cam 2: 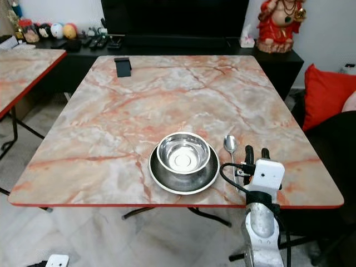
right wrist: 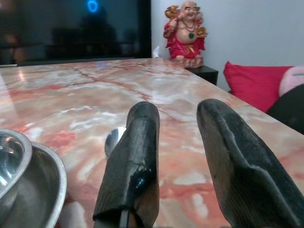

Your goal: Setting the table

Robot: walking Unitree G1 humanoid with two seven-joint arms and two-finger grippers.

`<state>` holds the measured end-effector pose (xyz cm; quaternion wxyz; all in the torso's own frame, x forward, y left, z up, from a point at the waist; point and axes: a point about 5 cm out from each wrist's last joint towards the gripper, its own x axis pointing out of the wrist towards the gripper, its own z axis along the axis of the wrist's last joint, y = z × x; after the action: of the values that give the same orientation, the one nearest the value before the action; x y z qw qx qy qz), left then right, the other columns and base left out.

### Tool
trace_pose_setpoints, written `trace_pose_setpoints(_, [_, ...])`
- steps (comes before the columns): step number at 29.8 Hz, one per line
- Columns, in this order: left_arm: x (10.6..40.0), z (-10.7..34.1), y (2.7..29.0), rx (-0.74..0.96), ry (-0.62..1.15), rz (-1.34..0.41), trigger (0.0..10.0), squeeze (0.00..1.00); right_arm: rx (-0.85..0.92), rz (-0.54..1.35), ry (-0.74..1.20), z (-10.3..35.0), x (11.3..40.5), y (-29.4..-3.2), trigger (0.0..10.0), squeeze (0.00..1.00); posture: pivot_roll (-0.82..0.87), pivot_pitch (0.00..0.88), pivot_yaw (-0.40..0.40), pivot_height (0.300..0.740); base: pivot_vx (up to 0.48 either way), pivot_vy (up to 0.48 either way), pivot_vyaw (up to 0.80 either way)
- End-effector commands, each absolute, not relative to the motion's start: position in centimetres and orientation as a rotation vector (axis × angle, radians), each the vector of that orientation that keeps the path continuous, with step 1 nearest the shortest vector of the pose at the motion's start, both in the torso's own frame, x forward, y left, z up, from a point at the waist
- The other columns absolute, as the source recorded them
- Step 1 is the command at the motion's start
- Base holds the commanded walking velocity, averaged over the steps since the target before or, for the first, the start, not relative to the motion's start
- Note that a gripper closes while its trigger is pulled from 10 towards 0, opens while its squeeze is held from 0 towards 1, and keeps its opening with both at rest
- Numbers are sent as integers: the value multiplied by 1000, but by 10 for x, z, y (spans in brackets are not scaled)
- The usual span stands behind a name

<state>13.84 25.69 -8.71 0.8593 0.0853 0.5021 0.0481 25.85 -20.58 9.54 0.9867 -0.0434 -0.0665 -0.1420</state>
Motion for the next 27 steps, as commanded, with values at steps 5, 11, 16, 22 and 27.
trace_pose_setpoints(5, [134, -88, 259, 187, 1064, 100, 10000, 0, -84, -318, -140, 101, 251, -208, 10000, 0, -44, 0, 34, 715, 0, 0, 0])
trace_pose_setpoints(11, [134, -91, 251, 205, 1070, 53, 10000, 0, -100, -341, -135, 101, 252, -213, 10000, 0, -15, 0, 27, 715, 0, 0, 0])
trace_pose_setpoints(16, [133, -91, 250, 190, 1068, 78, 10000, 0, -104, -334, -156, 109, 260, -213, 10000, 0, -13, 0, 17, 715, 0, 0, 0])
trace_pose_setpoints(22, [129, -92, 251, 178, 1088, 84, 10000, 0, -112, -313, -156, 112, 265, -211, 10000, 0, 26, 0, -1, 715, 0, 64, 0])
trace_pose_setpoints(27, [126, -93, 252, 201, 1103, 62, 10000, 0, -101, -303, -151, 110, 265, -205, 10000, 0, 30, 0, 11, 715, 0, 388, 0])
